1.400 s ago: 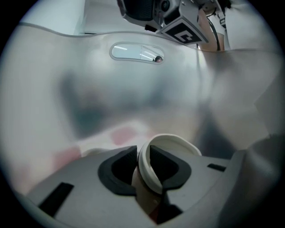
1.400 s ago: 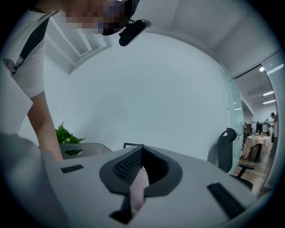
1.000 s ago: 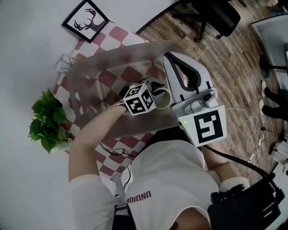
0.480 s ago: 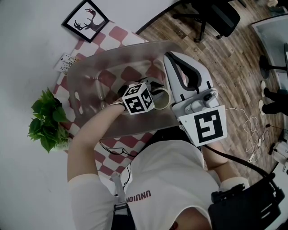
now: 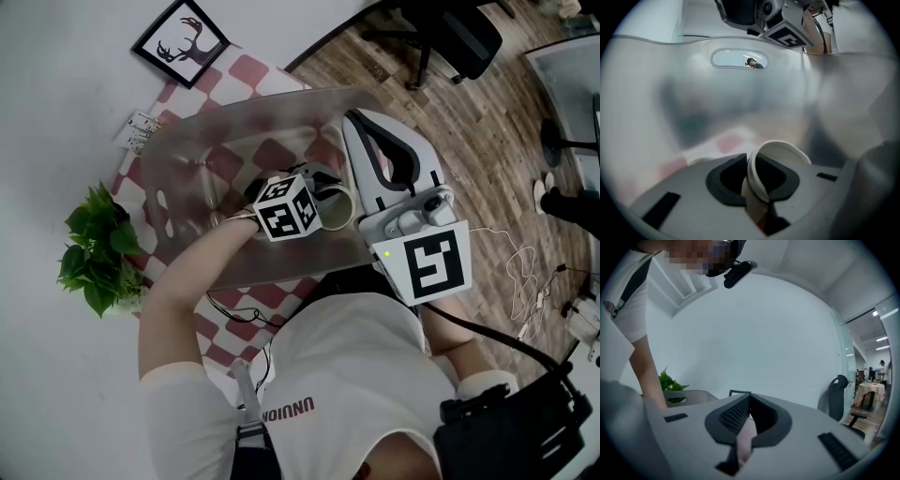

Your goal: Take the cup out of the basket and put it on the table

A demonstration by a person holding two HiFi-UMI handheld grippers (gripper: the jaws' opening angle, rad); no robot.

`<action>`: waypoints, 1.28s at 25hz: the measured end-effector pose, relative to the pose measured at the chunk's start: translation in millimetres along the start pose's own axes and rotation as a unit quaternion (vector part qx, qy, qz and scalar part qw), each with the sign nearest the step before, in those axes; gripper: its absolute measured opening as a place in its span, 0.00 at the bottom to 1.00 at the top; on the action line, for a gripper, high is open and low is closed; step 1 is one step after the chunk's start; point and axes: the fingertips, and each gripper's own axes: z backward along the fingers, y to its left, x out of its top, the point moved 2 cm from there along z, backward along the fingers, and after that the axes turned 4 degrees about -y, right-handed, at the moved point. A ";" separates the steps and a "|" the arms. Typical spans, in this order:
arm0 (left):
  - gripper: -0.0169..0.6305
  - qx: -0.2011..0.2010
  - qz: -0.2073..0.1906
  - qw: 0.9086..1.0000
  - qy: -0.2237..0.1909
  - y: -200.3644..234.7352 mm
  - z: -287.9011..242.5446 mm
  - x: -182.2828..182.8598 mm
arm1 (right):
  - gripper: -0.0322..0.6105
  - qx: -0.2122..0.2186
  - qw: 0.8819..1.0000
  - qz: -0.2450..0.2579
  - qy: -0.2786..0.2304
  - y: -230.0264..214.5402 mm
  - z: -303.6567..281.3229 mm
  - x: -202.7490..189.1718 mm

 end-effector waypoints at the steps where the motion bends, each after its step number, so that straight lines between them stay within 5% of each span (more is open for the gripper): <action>1: 0.13 0.000 -0.001 1.000 0.001 -0.2 0.3 0.1 | 0.08 0.001 1.000 0.000 0.000 0.2 -0.1 -0.2; 15: 0.13 0.003 -0.017 1.000 0.000 2.2 10.0 11.0 | 0.08 0.005 1.000 0.000 -0.004 1.8 -2.2 2.2; 32: 0.13 0.060 -0.018 0.998 -0.017 23.1 41.5 32.0 | 0.08 0.026 1.000 0.006 -0.014 9.0 -5.8 9.0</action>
